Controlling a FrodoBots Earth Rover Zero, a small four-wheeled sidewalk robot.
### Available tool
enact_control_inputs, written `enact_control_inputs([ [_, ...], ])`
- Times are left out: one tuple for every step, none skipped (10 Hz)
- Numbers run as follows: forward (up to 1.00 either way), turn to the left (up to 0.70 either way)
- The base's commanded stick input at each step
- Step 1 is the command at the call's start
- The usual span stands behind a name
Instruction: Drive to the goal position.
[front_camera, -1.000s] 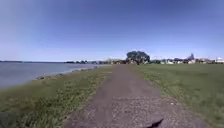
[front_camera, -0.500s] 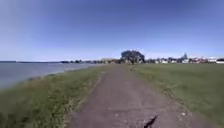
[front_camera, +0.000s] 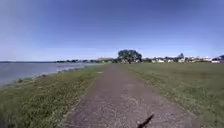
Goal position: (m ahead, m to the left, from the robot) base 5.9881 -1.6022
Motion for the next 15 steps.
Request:
enact_control_inputs([
  [0.7,0.0],
  [0.7,0.0],
  [0.7,0.0],
  [0.7,0.0],
  [0.7,0.0],
  [0.7,0.0],
  [0.7,0.0],
  [0.7,0.0],
  [0.7,0.0],
  [0.7,0.0],
  [0.7,0.0],
  [0.7,0.0],
  [0.7,0.0],
  [0.7,0.0],
  [0.7,0.0],
])
